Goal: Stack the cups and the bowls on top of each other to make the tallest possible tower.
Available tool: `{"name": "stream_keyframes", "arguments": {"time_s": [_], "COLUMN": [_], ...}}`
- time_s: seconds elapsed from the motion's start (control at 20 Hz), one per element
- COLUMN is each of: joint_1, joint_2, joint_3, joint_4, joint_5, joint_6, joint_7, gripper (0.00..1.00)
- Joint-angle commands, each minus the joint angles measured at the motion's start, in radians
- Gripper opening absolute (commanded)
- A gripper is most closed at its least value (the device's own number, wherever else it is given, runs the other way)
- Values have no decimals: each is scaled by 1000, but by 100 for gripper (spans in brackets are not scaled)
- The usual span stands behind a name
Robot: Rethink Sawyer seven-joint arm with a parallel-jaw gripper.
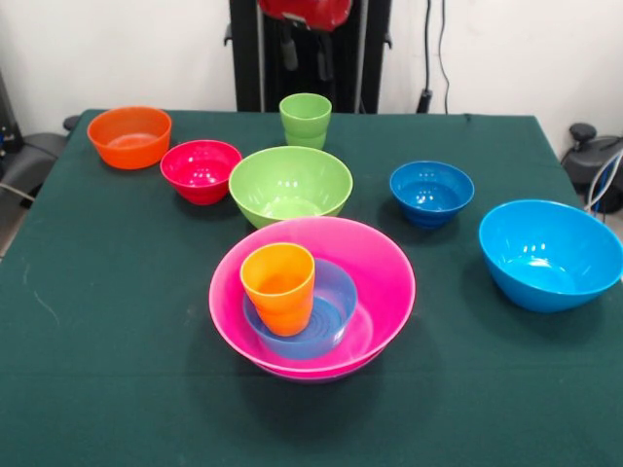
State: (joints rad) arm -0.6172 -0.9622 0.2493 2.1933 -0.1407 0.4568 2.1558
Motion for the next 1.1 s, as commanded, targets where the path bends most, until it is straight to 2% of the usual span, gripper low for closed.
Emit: {"name": "stream_keyframes", "arguments": {"time_s": [0.05, 0.3, 0.65, 1.1], "joint_1": [-18, -23, -1, 53], "joint_2": [-71, -30, -4, 109], "joint_3": [59, 53, 43, 27], "joint_4": [125, 127, 151, 103], "joint_5": [-26, -57, -54, -54], "joint_6": [93, 45, -22, -158], "joint_7": [-66, -50, 2, 62], "gripper": [100, 100, 100, 100]}}
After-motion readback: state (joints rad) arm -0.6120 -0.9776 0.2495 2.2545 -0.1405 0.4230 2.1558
